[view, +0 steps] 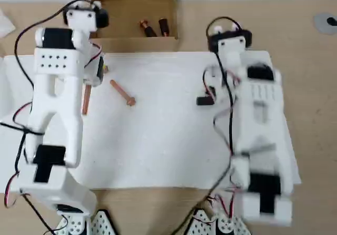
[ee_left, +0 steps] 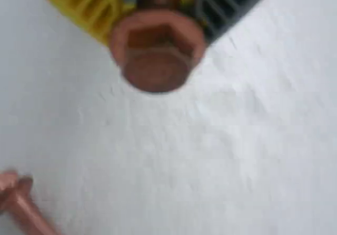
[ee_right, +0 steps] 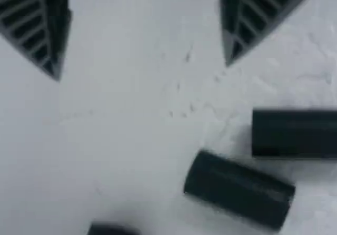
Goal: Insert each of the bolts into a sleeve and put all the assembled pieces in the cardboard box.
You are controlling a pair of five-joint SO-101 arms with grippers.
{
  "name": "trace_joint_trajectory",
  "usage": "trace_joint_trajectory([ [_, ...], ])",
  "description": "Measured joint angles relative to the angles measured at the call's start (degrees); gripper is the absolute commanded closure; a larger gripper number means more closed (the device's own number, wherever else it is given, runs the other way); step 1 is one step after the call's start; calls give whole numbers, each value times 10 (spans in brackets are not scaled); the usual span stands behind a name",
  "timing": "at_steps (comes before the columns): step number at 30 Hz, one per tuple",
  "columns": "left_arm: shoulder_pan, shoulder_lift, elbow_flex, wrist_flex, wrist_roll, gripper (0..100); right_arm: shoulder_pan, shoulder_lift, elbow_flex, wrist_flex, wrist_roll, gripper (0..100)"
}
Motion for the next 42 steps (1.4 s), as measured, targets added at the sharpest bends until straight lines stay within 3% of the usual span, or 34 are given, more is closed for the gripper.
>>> trace_joint_trajectory([
  [8,-13,-78,166,-69,40,990,11,243,-385,158,11,760],
  [13,-25,-133,243,-104,41,990,33,350,-501,207,11,762],
  [19,-26,-187,257,-112,37,990,40,425,-535,220,10,761],
  [34,-26,-195,283,-124,37,990,41,429,-535,172,11,758],
  [39,-27,-197,342,-158,37,990,39,429,-535,164,11,656],
  [42,-27,-197,351,-160,37,990,28,429,-535,164,11,657],
])
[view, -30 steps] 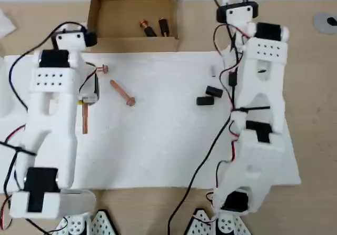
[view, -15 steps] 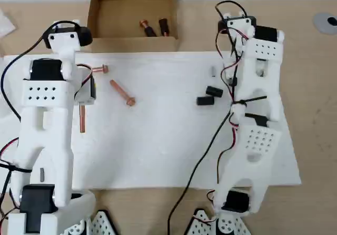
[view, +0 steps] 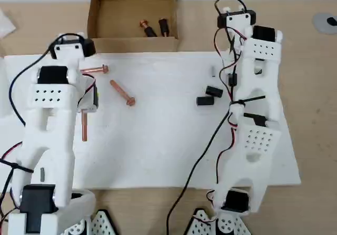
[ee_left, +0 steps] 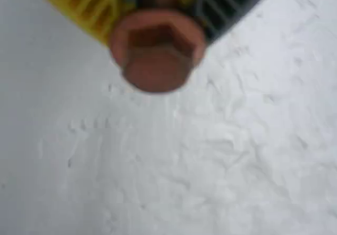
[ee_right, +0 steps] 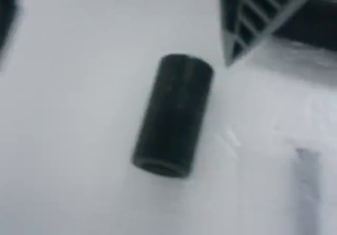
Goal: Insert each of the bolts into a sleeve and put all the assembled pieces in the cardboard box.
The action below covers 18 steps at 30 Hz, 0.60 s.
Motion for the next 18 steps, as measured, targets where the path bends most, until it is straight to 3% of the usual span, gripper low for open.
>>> trace_joint_trajectory([
  [18,0,-2,1,0,0,990,-26,71,0,-14,-6,663],
])
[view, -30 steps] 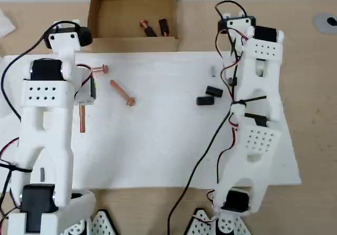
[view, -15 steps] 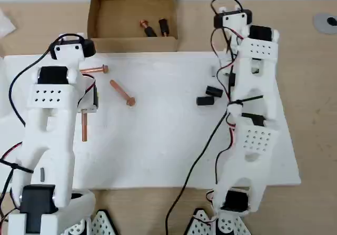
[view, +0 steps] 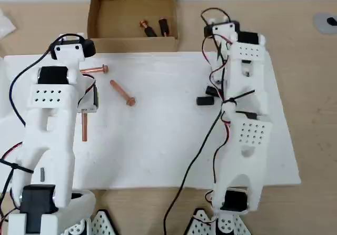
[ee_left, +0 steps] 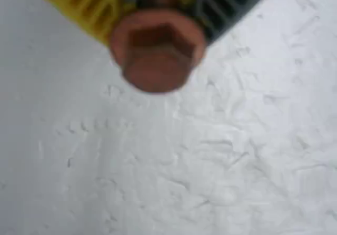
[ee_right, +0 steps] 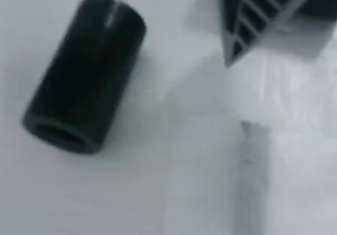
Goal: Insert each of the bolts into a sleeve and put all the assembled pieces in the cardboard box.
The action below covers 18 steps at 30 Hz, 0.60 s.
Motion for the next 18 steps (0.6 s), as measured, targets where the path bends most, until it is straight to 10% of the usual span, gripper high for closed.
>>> trace_joint_trajectory([
  [18,0,0,0,0,0,990,8,38,-36,-20,-9,663],
])
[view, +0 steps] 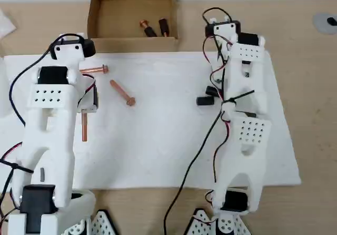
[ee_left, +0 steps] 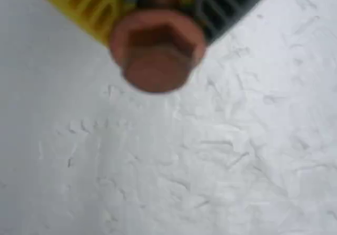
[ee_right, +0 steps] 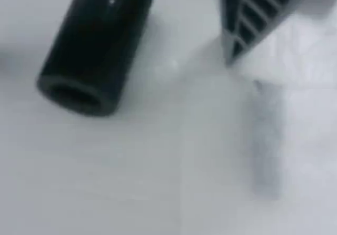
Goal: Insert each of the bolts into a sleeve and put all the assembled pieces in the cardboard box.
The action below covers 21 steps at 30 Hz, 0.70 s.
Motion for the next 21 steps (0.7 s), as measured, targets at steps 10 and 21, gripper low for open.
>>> trace_joint_trajectory([
  [10,0,0,0,0,0,990,5,4,-14,-4,-1,800],
  [21,0,0,0,0,0,990,13,4,-19,-6,-1,804],
])
